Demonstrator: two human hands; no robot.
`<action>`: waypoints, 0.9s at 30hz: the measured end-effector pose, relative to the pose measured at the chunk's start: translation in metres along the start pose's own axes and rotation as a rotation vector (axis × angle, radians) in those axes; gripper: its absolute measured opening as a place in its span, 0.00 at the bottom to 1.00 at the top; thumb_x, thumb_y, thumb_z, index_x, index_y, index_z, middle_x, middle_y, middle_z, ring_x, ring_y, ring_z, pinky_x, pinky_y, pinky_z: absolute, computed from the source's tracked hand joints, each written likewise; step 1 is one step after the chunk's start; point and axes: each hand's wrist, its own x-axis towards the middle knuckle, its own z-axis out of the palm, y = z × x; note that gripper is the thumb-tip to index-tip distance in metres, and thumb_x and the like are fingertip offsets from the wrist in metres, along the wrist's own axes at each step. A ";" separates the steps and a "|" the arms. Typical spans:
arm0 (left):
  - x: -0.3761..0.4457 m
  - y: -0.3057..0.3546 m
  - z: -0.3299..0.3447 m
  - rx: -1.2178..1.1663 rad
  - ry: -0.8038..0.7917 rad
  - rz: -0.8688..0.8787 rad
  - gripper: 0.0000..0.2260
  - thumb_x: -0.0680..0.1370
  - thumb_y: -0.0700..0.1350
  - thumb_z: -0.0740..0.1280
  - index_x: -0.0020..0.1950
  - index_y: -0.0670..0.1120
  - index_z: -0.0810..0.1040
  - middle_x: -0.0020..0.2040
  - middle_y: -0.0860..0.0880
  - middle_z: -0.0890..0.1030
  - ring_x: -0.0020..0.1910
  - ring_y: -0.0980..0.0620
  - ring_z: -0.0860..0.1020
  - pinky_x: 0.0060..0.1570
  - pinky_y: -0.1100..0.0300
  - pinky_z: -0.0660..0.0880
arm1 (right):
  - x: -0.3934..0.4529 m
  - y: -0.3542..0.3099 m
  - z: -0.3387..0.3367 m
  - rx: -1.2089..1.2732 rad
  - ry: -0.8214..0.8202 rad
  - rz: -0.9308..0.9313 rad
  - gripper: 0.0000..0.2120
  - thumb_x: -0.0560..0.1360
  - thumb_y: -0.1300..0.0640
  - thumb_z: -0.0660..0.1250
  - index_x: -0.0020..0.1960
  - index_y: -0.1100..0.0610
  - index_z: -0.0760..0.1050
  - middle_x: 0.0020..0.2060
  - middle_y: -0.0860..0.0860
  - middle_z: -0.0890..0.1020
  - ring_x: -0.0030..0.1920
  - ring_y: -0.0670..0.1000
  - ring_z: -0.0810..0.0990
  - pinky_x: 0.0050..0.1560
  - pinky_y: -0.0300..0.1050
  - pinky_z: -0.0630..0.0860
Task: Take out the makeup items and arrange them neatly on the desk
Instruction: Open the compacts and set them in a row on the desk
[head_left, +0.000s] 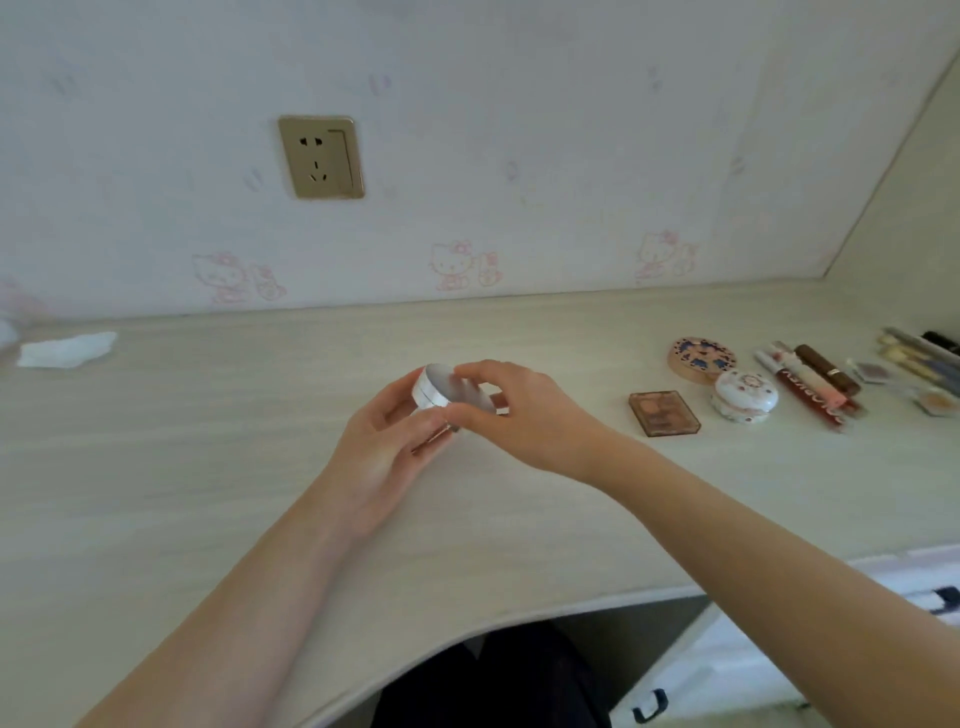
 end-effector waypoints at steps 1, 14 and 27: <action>-0.001 0.000 0.000 -0.013 0.000 -0.003 0.21 0.73 0.34 0.68 0.66 0.42 0.74 0.60 0.42 0.80 0.58 0.44 0.80 0.56 0.54 0.77 | -0.001 -0.002 0.003 0.008 -0.002 0.025 0.30 0.70 0.35 0.64 0.68 0.49 0.70 0.62 0.46 0.76 0.60 0.47 0.76 0.61 0.45 0.74; 0.011 -0.012 0.007 -0.160 0.071 -0.132 0.12 0.79 0.48 0.61 0.48 0.47 0.83 0.48 0.44 0.82 0.49 0.45 0.82 0.48 0.52 0.79 | 0.014 -0.016 0.026 -0.004 0.061 0.026 0.24 0.78 0.40 0.54 0.72 0.47 0.64 0.63 0.50 0.71 0.60 0.50 0.73 0.62 0.48 0.72; 0.008 -0.008 0.006 -0.341 0.126 -0.112 0.09 0.77 0.45 0.66 0.49 0.44 0.84 0.54 0.41 0.82 0.55 0.42 0.81 0.50 0.51 0.79 | 0.030 -0.026 0.026 -0.087 -0.003 0.089 0.20 0.76 0.39 0.55 0.53 0.52 0.74 0.47 0.50 0.80 0.46 0.50 0.81 0.51 0.50 0.78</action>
